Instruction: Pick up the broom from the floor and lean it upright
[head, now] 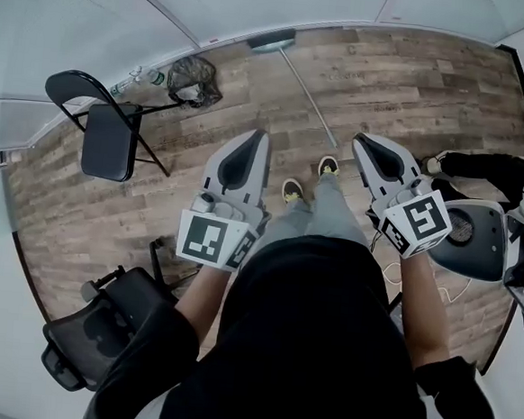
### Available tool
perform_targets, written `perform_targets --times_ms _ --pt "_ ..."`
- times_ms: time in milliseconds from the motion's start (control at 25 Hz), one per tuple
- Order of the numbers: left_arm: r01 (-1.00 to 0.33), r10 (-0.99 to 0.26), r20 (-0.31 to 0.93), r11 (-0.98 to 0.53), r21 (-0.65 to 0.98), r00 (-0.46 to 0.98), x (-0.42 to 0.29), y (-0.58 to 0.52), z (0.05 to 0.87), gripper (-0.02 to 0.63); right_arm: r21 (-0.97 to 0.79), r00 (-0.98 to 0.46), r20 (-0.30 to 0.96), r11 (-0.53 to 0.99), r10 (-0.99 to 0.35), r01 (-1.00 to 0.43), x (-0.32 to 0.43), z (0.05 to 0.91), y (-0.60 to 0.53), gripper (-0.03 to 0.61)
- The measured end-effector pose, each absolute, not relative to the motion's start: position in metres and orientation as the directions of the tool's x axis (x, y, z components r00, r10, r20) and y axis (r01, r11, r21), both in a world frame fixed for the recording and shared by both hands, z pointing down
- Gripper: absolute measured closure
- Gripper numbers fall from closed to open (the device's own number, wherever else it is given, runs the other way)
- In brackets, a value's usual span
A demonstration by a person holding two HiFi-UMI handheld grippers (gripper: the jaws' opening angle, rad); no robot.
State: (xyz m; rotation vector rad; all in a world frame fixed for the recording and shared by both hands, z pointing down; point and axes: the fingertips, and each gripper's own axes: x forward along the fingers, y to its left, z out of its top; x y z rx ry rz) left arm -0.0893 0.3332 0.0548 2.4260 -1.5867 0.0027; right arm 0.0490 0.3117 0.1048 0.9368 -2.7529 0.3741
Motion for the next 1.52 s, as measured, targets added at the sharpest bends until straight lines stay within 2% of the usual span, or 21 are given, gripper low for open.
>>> perform_targets --times_ms 200,440,760,960,1240,1520 --pt "-0.905 -0.895 0.167 -0.384 0.184 0.414 -0.073 0.298 0.060 0.592 -0.126 -0.762 0.299 0.768 -0.574 -0.628 0.069 0.115 0.280 0.560" --pt "-0.888 -0.864 0.212 -0.427 0.173 0.457 -0.031 0.242 0.067 0.592 -0.119 -0.776 0.251 0.777 -0.579 -0.618 0.101 0.116 0.224 0.560" --pt "-0.881 -0.840 0.264 -0.447 0.157 0.473 0.018 0.164 0.089 0.592 -0.185 -0.777 0.253 0.759 -0.577 -0.624 0.149 0.136 0.149 0.560" --pt "-0.865 -0.823 0.267 -0.486 0.125 0.501 0.042 0.156 0.118 0.592 -0.255 -0.767 0.267 0.724 -0.584 -0.640 0.162 0.166 0.142 0.560" --pt "-0.848 -0.785 0.322 -0.499 0.178 0.529 0.064 0.120 0.173 0.592 -0.287 -0.765 0.341 0.714 -0.547 -0.638 0.165 0.219 0.114 0.560" --pt "-0.828 -0.745 0.360 -0.504 0.246 0.561 0.059 0.114 0.288 0.592 -0.261 -0.679 0.515 0.659 -0.523 -0.706 0.158 0.355 0.127 0.560"
